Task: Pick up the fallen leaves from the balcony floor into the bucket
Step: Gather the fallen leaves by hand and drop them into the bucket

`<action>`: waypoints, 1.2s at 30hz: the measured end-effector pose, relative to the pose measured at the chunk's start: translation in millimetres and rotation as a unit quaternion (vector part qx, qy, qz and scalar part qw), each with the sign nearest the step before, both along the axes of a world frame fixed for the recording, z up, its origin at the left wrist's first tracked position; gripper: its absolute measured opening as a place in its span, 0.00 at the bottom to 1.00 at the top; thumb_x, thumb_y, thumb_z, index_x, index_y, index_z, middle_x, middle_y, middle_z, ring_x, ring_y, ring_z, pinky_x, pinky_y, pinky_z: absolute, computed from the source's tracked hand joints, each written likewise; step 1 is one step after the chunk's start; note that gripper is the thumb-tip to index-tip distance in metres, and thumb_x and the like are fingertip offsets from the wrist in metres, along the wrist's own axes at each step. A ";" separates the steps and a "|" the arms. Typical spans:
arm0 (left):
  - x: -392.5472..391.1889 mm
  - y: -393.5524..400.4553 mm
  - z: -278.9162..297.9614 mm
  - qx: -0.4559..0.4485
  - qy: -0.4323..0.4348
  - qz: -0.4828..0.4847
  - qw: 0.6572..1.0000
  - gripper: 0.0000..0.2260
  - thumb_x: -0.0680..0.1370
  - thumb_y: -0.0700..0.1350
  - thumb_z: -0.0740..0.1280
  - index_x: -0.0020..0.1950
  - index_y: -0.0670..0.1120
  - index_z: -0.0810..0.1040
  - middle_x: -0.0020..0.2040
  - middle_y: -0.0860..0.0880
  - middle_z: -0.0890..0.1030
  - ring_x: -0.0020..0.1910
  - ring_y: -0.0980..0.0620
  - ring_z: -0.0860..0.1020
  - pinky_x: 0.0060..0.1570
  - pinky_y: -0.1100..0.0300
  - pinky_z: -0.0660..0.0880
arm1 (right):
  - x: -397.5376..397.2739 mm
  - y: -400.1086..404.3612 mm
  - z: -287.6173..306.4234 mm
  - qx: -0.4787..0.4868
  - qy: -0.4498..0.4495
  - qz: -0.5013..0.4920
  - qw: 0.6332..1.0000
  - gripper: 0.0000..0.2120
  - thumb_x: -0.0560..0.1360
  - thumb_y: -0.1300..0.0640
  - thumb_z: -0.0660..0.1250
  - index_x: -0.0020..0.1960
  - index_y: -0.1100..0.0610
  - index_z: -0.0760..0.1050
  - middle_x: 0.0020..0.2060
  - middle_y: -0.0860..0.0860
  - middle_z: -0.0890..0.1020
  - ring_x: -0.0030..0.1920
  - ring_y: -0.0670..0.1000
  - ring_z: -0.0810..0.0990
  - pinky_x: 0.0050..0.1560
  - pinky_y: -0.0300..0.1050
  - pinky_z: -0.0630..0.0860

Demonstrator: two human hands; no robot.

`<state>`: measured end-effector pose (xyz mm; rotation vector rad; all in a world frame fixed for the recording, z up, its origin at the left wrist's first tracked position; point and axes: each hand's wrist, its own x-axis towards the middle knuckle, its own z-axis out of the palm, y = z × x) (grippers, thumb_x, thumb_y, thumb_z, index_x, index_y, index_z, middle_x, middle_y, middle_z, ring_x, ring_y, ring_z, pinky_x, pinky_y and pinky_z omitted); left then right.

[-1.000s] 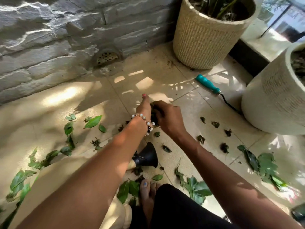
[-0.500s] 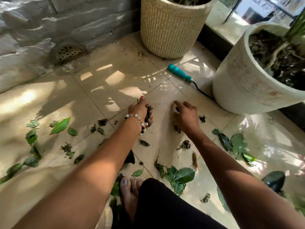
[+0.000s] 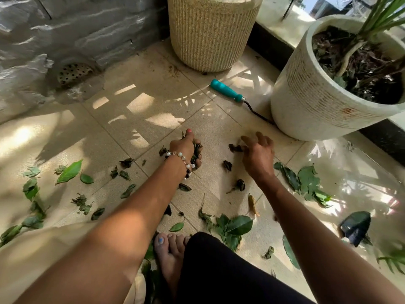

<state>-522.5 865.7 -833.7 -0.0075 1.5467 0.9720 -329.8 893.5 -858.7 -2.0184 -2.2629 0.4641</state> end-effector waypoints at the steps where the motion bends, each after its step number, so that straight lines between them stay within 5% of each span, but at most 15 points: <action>1: 2.9 -0.7 -0.4 0.000 0.002 -0.003 1.000 0.21 0.81 0.57 0.59 0.36 0.45 0.74 0.29 0.48 0.74 0.22 0.53 0.69 0.23 0.68 0.66 | 2.6 -3.1 0.1 -0.030 0.015 -0.018 0.999 0.20 0.81 0.56 0.58 0.73 0.51 0.65 0.75 0.59 0.58 0.74 0.65 0.54 0.73 0.63 0.57; 8: 13.1 -7.3 -2.9 0.005 0.004 -0.007 1.000 0.21 0.81 0.58 0.60 0.38 0.44 0.75 0.30 0.48 0.74 0.24 0.53 0.69 0.22 0.67 0.66 | -20.3 -16.2 2.5 -0.053 -0.012 0.111 0.992 0.27 0.80 0.58 0.60 0.77 0.53 0.57 0.75 0.59 0.59 0.73 0.63 0.58 0.70 0.56 0.63; 13: 11.7 -11.4 -4.9 0.010 0.013 -0.008 1.000 0.20 0.81 0.58 0.60 0.39 0.44 0.76 0.30 0.48 0.75 0.24 0.53 0.70 0.23 0.66 0.66 | -27.4 -20.6 -2.9 0.030 -0.052 0.204 0.977 0.15 0.80 0.61 0.58 0.65 0.60 0.74 0.63 0.56 0.75 0.61 0.55 0.70 0.58 0.46 0.72; 18: 8.1 -11.8 -5.9 0.010 0.017 -0.008 1.000 0.20 0.81 0.58 0.60 0.38 0.44 0.75 0.30 0.49 0.75 0.25 0.52 0.70 0.23 0.66 0.66 | -14.7 -16.8 0.9 0.048 0.101 0.077 0.991 0.16 0.77 0.71 0.61 0.62 0.62 0.77 0.59 0.57 0.80 0.60 0.54 0.78 0.59 0.38 0.71; 23: 6.6 -15.7 -7.5 0.008 0.012 -0.001 1.000 0.20 0.81 0.58 0.60 0.39 0.44 0.75 0.30 0.49 0.74 0.24 0.53 0.70 0.24 0.66 0.66 | -31.1 -50.0 -5.4 0.011 0.014 0.164 0.986 0.16 0.80 0.58 0.60 0.68 0.56 0.72 0.62 0.54 0.75 0.62 0.57 0.71 0.59 0.47 0.74; 26: 6.2 -18.8 -6.1 0.013 0.015 0.009 1.000 0.20 0.81 0.57 0.59 0.38 0.44 0.75 0.30 0.48 0.74 0.24 0.52 0.70 0.23 0.67 0.66 | -41.5 -62.7 -9.0 0.018 -0.037 0.188 0.981 0.17 0.82 0.59 0.54 0.67 0.58 0.72 0.64 0.54 0.74 0.61 0.55 0.68 0.54 0.46 0.75; 29: -3.9 -22.0 -2.9 0.020 0.013 0.026 0.999 0.20 0.82 0.57 0.59 0.38 0.44 0.75 0.30 0.48 0.74 0.24 0.52 0.70 0.22 0.67 0.66 | -50.2 -55.6 -5.4 -0.002 0.028 0.171 0.985 0.16 0.81 0.61 0.53 0.63 0.59 0.76 0.61 0.56 0.77 0.57 0.50 0.72 0.52 0.35 0.69; 36: -73.8 -22.4 6.2 0.026 0.057 0.094 0.994 0.19 0.81 0.56 0.61 0.37 0.44 0.75 0.28 0.48 0.74 0.23 0.51 0.70 0.22 0.67 0.65 | -122.2 -28.5 16.3 -0.012 0.156 0.227 0.961 0.15 0.77 0.67 0.63 0.62 0.59 0.79 0.57 0.54 0.83 0.56 0.51 0.81 0.60 0.40 0.73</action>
